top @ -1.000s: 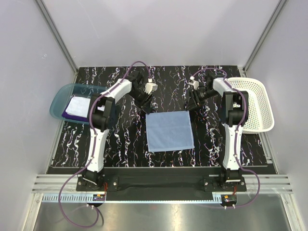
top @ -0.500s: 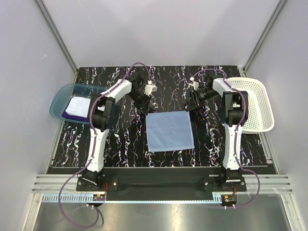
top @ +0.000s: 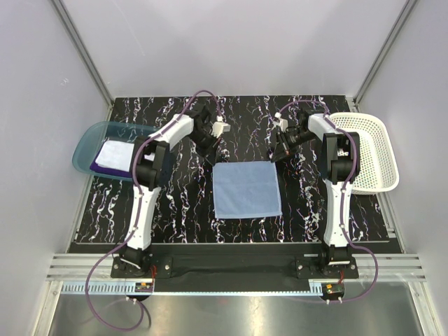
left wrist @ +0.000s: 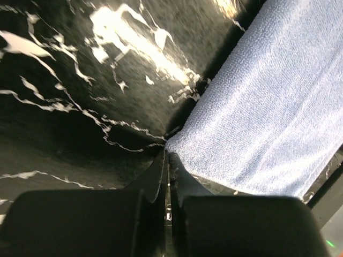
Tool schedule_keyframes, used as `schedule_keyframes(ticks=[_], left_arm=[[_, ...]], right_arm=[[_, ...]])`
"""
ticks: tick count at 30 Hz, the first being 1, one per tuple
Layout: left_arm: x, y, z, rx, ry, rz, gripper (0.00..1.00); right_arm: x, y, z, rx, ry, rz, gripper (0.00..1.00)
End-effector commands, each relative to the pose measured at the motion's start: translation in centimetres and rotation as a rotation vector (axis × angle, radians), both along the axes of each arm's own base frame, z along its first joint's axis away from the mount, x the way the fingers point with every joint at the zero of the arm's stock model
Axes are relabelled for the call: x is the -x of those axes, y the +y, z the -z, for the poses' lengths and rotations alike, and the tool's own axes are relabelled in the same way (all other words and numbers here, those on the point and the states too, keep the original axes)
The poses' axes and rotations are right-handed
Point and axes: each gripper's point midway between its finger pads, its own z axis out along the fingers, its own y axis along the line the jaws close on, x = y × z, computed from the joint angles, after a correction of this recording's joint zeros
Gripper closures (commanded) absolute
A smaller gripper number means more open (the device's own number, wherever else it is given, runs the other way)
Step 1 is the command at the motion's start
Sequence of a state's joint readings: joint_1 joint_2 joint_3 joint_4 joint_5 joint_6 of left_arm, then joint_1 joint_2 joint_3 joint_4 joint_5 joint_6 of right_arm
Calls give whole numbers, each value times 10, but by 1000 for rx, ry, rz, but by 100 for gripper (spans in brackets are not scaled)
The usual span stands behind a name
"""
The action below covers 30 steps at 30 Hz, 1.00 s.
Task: Fold and stack the towels
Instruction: Fold the towel
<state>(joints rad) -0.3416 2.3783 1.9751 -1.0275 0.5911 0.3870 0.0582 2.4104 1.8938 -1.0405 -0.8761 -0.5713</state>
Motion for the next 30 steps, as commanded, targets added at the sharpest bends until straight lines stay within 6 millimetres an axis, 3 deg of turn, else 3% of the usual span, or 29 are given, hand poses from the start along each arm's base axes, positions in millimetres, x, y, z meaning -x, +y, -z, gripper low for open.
schedule_keyframes(ticks=[1, 4, 10, 16, 17, 21, 25, 30], left_arm=[[-32, 0, -4, -26, -108, -29, 100], [-47, -1, -13, -22, -159, -55, 100], [-63, 3, -32, -27, -240, -83, 100], [-60, 16, -50, -74, -297, -110, 100], [-59, 17, -53, -74, -305, -114, 100], [-55, 16, -72, -48, -336, -141, 100], [-48, 17, -77, -42, -337, -151, 100], [-35, 19, -79, -42, -322, -150, 100]], right_arm=[[-13, -1, -2, 27, -36, 8, 100], [-21, -4, -5, 55, -74, 12, 100], [-45, -4, -32, 59, -218, 55, 100], [-44, -11, -37, 103, -290, 87, 100], [-45, -11, -46, 103, -314, 98, 100], [-43, -15, -52, 121, -361, 141, 100], [-45, -17, -68, 123, -425, 177, 100], [-32, -21, -69, 153, -436, 203, 100]])
